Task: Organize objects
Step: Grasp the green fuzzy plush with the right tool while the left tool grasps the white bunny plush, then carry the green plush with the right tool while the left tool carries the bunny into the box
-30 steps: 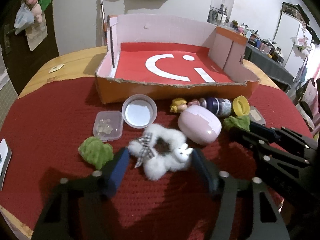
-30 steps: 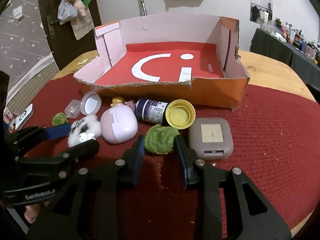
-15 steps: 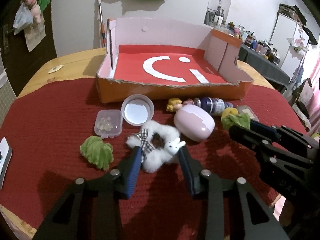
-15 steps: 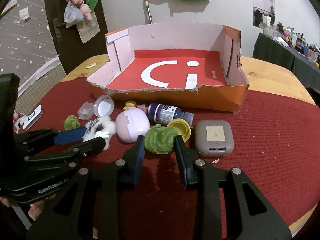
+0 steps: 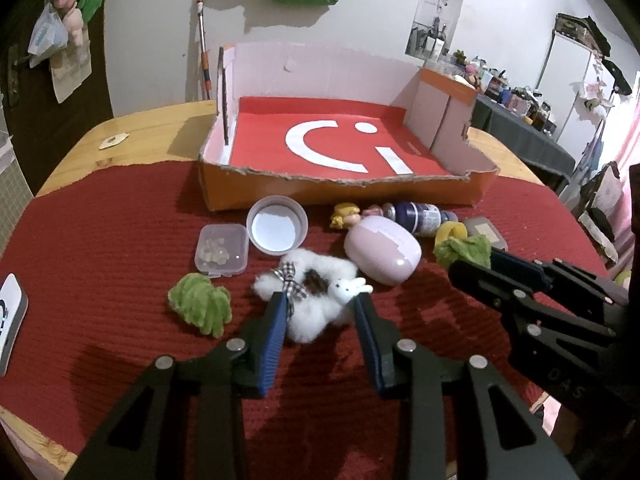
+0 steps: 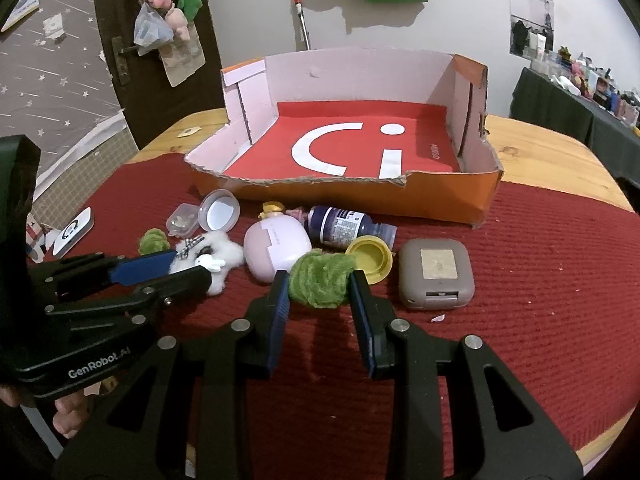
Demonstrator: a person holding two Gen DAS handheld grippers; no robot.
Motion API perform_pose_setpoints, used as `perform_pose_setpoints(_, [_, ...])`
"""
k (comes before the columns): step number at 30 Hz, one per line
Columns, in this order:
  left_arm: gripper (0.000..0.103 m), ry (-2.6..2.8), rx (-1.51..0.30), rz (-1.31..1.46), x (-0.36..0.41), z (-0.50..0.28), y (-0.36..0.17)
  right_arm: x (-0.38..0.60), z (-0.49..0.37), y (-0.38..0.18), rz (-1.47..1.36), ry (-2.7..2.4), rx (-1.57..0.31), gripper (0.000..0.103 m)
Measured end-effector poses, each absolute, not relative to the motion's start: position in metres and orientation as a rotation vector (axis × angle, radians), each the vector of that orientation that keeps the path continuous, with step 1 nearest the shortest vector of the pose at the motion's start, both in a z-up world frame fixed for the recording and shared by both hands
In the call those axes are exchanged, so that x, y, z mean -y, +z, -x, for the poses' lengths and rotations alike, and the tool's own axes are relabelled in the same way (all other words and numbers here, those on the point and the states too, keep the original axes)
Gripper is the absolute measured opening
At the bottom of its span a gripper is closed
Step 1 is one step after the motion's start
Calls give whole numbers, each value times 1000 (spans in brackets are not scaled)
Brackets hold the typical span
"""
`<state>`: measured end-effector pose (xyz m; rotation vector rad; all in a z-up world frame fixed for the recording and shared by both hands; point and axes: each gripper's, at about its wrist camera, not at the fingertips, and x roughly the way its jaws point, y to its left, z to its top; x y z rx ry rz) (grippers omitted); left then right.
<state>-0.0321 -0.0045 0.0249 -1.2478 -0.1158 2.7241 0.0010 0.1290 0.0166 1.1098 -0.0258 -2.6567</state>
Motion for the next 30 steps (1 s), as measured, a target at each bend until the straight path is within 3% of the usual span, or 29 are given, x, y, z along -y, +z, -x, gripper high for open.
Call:
perform_pose_setpoints(2, [34, 2715, 124, 1254, 5, 32, 23, -128, -1, 16, -1112, -2652, 31, 29])
perform_pose_setpoints(5, [10, 2703, 148, 1239, 7, 31, 26, -128, -2, 16, -1109, -2652, 29, 29])
perform_pose_setpoints(9, [9, 2625, 79, 1213, 8, 32, 27, -128, -1, 16, -1109, -2651, 29, 29])
perform_pose_setpoints(30, [0, 2633, 121, 1129, 13, 27, 39, -126, -2, 19, -1096, -2641, 32, 29])
